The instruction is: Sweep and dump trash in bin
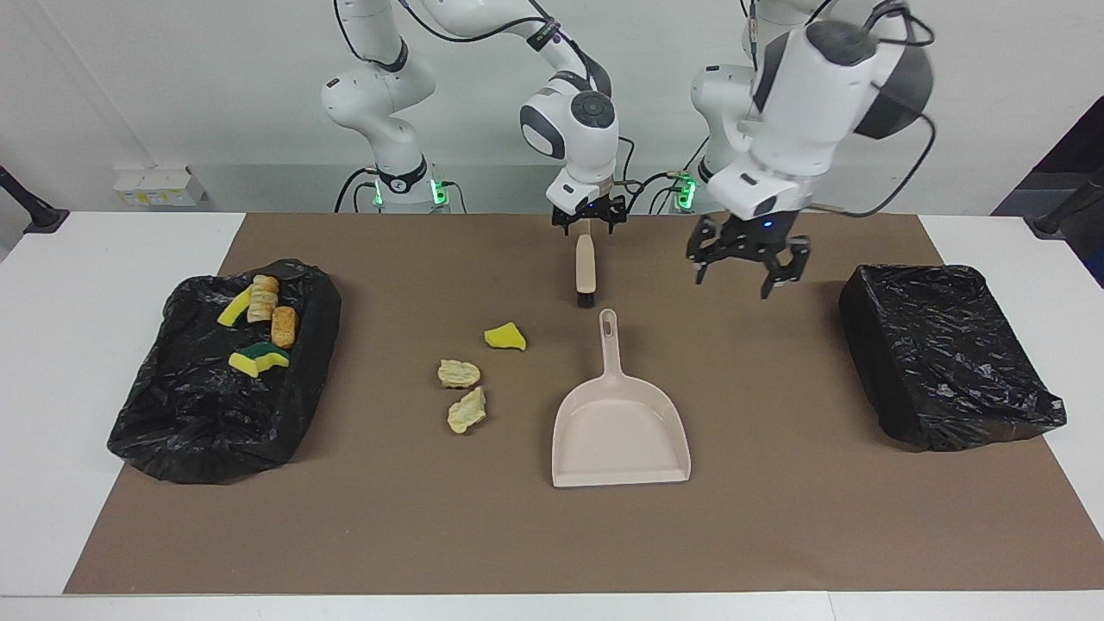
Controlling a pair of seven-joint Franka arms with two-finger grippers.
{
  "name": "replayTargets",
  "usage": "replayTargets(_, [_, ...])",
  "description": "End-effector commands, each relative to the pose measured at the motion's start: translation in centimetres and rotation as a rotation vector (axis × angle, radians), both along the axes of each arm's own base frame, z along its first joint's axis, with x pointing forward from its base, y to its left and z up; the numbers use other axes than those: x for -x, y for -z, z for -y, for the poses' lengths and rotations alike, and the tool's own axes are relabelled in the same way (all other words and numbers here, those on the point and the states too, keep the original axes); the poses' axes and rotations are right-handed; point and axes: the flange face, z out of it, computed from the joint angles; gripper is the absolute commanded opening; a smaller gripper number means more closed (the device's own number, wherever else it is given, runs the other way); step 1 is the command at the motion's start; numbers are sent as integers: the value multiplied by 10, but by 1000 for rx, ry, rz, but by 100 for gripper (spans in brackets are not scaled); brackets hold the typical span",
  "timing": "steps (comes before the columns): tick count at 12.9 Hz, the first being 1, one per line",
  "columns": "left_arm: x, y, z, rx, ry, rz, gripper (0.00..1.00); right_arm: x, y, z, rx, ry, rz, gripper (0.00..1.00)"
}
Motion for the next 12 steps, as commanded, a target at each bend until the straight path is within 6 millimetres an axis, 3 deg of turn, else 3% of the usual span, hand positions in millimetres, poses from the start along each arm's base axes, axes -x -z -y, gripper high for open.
replayTargets(1, [8,50,48,-6,-39,11,100,9,-4,13,-8,19,-2,100])
replayTargets(3, [14,81,78,-15,-72,19,100,12,0,12,-8,13,-2,100])
replayTargets(7, [20,137,80,-20,-53,36,100,23,6,8,-8,8,-27,75])
replayTargets(11, [16,159,85,-21,-44,36,100,25,7,7,0,13,-34,0])
replayTargets(12, [17,161,85,-24,-41,33,100,23,8,6,0,10,-37,0])
